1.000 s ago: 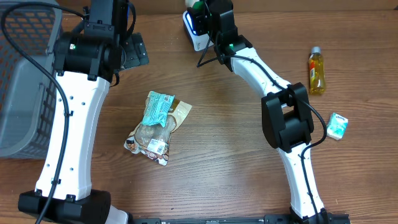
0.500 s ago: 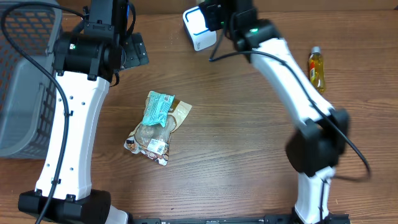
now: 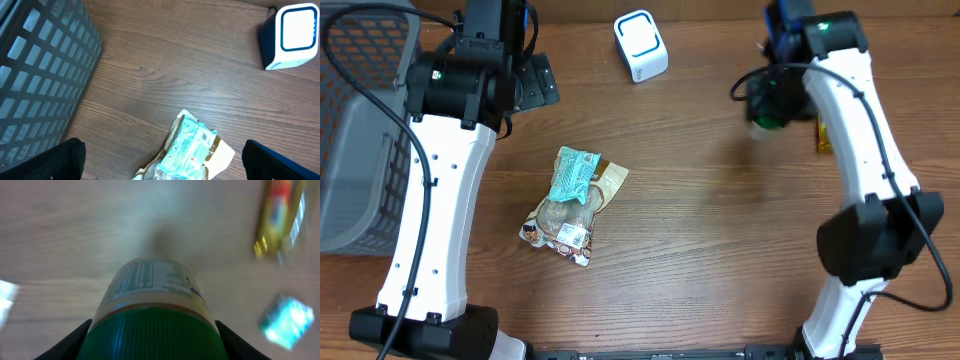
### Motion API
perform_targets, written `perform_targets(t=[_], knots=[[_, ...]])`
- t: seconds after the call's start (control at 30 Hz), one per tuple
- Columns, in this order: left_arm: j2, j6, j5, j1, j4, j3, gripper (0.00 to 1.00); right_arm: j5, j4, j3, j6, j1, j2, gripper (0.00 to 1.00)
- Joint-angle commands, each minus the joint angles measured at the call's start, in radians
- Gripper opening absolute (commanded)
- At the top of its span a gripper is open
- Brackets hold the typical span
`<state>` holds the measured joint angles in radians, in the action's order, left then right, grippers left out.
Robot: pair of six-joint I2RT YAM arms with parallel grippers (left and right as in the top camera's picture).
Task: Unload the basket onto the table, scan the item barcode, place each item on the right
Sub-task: 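Carry the jar right and set it on the table, then release the jar and move the right gripper over the snack bag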
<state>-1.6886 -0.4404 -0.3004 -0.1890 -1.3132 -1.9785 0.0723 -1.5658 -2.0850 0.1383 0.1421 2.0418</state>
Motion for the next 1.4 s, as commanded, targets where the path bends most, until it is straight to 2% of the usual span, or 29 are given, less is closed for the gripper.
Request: perform_targets(t=[0.0,0.5,0.77,0.9,0.93,1.07,1.1,1.23,1.37], knots=[[0.022,0.014,-0.014,-0.001,0.001,-0.019,0.99,0.009,-0.051,0.01,0.027,-0.058,0.029,0.04],[0.022,0.015,-0.014,-0.001,0.001,-0.02,1.0,0.009,-0.005,0.192,0.05,-0.289,0.04,0.04],[0.022,0.014,-0.014,-0.001,0.001,-0.019,1.0,0.009,0.04,0.244,0.049,-0.321,0.04,0.14],[0.022,0.014,-0.014,-0.001,0.001,-0.02,1.0,0.009,0.058,0.261,0.049,-0.321,0.04,0.29],[0.022,0.014,-0.014,-0.001,0.001,-0.02,1.0,0.009,0.058,0.262,0.049,-0.321,0.04,0.36],[0.022,0.014,-0.014,-0.001,0.001,-0.02,1.0,0.009,0.057,0.267,0.048,-0.321,0.04,0.77],[0.022,0.014,-0.014,-0.001,0.001,-0.019,0.99,0.009,0.055,0.267,0.048,-0.321,0.04,0.83],[0.022,0.015,-0.014,-0.001,0.001,-0.019,1.0,0.009,0.051,0.267,0.048,-0.321,0.04,0.95],[0.022,0.014,-0.014,-0.001,0.001,-0.019,1.0,0.009,0.036,0.253,0.048,-0.321,0.04,0.99]])
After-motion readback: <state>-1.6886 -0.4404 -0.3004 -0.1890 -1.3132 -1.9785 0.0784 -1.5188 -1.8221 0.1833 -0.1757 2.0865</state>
